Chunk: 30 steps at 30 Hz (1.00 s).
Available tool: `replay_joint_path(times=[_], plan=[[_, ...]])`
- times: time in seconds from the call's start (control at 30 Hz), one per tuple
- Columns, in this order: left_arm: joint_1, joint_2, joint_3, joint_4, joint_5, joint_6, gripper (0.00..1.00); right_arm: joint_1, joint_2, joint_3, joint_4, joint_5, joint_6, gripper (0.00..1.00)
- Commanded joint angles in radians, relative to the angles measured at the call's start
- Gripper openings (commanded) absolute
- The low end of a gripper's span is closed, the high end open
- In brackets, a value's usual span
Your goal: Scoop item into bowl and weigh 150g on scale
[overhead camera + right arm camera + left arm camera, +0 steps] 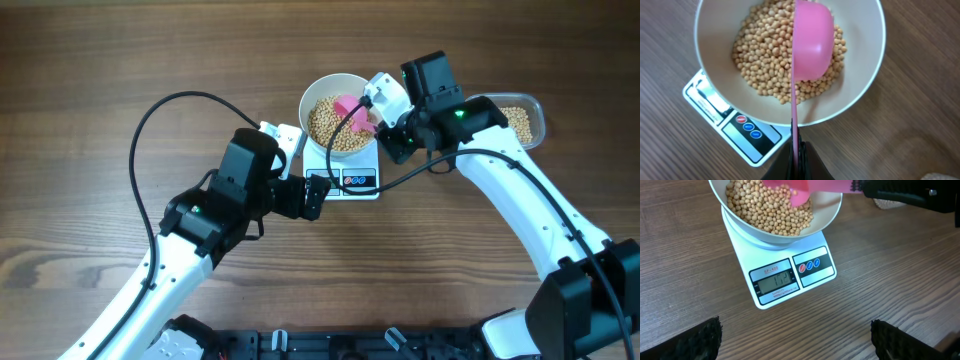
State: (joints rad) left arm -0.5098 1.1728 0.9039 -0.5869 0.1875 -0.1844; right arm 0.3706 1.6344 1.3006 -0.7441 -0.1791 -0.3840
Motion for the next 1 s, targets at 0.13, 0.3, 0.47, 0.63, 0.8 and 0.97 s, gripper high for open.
replay_joint_path(times=[0.13,0.3,0.47,0.63,0.8,0.97], plan=[[-0.004,0.002,-0.001,0.000,-0.006,0.019,1.00,0.002,0.011,0.016,0.041,-0.077,0.132,0.04],[-0.004,0.002,-0.001,0.000,-0.006,0.019,1.00,0.001,0.011,0.017,0.063,-0.077,0.225,0.04],[-0.004,0.002,-0.001,0.000,-0.006,0.019,1.00,-0.004,0.011,0.017,0.063,-0.077,0.316,0.04],[-0.004,0.002,-0.001,0.000,-0.006,0.020,1.00,-0.062,-0.008,0.031,0.067,-0.099,0.396,0.04],[-0.004,0.002,-0.001,0.000,-0.006,0.019,1.00,-0.140,-0.045,0.037,0.104,-0.322,0.397,0.04],[-0.004,0.002,-0.001,0.000,-0.006,0.019,1.00,-0.211,-0.058,0.037,0.122,-0.472,0.472,0.04]])
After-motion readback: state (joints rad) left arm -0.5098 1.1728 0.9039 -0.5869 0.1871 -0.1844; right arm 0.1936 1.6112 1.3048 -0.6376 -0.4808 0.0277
